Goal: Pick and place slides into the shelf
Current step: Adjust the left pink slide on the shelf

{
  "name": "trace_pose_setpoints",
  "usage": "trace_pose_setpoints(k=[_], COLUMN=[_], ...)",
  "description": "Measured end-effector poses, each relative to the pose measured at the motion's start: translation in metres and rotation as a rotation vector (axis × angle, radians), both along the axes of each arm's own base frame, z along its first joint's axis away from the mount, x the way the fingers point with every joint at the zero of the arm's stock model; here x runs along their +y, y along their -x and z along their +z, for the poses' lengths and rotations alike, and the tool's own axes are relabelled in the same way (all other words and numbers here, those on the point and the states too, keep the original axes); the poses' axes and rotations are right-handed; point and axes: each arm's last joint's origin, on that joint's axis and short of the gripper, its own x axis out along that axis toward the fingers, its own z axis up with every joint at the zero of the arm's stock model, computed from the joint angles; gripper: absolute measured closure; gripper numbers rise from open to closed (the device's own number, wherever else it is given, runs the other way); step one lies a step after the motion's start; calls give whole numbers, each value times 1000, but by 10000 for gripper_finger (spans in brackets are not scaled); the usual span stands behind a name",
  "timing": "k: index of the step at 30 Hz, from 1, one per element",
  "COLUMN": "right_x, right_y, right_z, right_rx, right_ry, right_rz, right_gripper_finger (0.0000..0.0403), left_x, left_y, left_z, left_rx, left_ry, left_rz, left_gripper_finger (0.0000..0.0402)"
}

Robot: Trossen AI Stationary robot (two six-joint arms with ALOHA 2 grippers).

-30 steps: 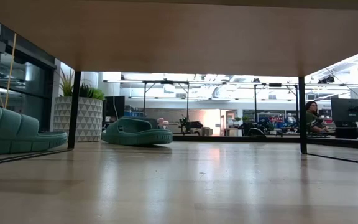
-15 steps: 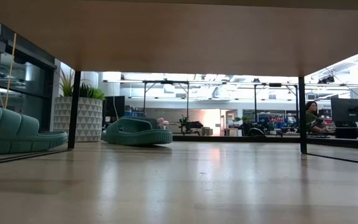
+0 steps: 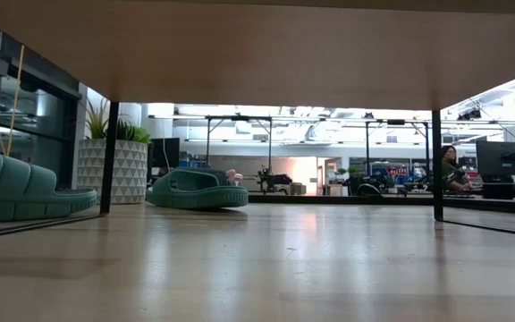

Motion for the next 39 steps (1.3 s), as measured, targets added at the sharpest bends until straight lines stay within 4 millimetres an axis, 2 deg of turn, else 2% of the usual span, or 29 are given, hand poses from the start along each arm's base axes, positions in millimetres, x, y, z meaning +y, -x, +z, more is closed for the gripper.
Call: trace_pose_setpoints(k=[7, 15, 39], right_x=[0, 0, 0], right_y=[0, 0, -1], right_z=[0, 0, 1], right_rx=[0, 1, -9], right_ry=[2, 2, 0], right_rz=[2, 3, -5], right_gripper_finger=[316, 316, 316], left_x=[1, 0, 14], left_y=[-1, 7, 6], left_z=[1, -5, -6], left_rx=[-15, 91, 83], left_ry=[-21, -4, -215], left_rz=[-2, 4, 179], left_gripper_finger=[401, 401, 401])
